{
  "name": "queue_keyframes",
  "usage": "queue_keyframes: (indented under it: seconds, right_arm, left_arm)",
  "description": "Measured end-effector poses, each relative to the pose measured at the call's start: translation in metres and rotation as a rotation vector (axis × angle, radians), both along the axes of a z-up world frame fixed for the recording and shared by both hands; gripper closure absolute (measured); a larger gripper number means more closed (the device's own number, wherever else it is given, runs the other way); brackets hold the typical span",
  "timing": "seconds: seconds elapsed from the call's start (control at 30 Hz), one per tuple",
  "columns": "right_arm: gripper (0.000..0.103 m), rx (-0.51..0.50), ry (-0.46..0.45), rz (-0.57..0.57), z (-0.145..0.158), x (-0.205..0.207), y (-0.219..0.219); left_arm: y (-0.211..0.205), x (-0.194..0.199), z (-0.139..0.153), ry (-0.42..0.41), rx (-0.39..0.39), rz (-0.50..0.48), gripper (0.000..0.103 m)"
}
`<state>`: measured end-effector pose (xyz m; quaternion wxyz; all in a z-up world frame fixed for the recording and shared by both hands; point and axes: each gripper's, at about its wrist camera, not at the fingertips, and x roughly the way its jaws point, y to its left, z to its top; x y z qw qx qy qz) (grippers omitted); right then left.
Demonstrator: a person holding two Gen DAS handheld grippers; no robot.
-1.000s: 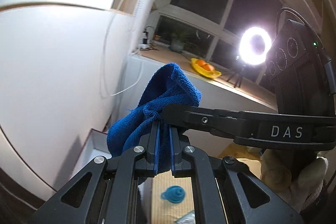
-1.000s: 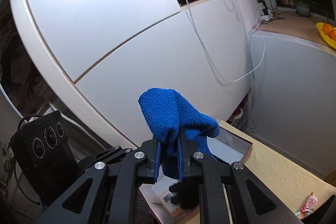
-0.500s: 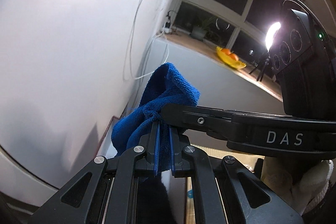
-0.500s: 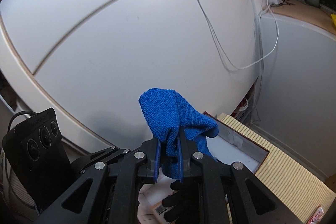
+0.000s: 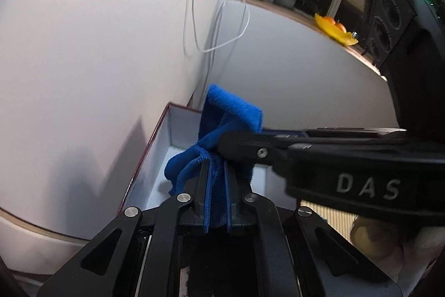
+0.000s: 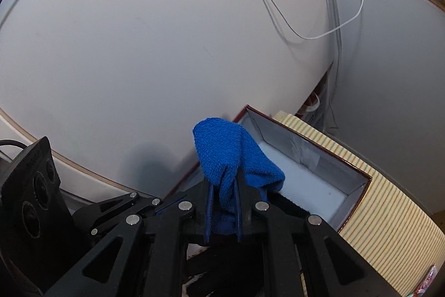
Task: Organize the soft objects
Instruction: 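Carry the blue towel with the left tool into the shoebox and release, then move the left tool back over the table to the black velvet pouch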
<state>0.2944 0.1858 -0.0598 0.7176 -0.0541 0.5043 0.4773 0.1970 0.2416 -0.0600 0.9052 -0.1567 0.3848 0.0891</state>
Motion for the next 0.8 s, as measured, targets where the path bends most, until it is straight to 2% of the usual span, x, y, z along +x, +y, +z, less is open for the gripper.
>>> queue_keyframes:
  seconds: [0.1,0.17,0.2,0.27,0.3,0.33,0.57,0.67,0.8]
  right_arm:
    - [0.091,-0.013,0.004,-0.013,-0.003,0.003,-0.003]
    - [0.091,-0.015,0.004,-0.029,-0.003,0.007,-0.005]
    - [0.086,-0.019,0.004,-0.036,-0.002,0.008,-0.007]
    - [0.065,-0.023,-0.001,-0.051,-0.001,0.010,-0.010]
    - [0.048,-0.023,-0.007,-0.055,0.000,0.010,-0.012]
    - [0.043,-0.021,-0.014,-0.063,0.000,0.010,-0.014]
    - [0.043,-0.017,-0.013,-0.085,0.000,0.012,-0.031]
    - [0.043,-0.020,-0.016,-0.089,0.001,0.012,-0.043]
    - [0.043,-0.019,-0.030,-0.112,0.005,0.010,-0.065]
  left_arm:
    - [0.002,0.000,-0.006,0.026,-0.001,0.007,0.097]
    - [0.003,0.000,-0.009,0.038,0.002,0.012,0.093]
    - [0.004,0.000,-0.010,0.045,0.002,0.013,0.090]
    - [0.003,-0.002,-0.012,0.056,0.004,0.028,0.077]
    - [0.003,-0.003,-0.012,0.059,0.005,0.032,0.067]
    - [0.002,-0.004,-0.013,0.058,0.005,0.033,0.064]
    - [-0.002,-0.011,-0.014,0.065,0.001,0.026,0.061]
    - [-0.006,-0.014,-0.011,0.058,-0.001,0.020,0.054]
    - [-0.011,-0.019,-0.004,0.040,-0.008,0.006,0.053]
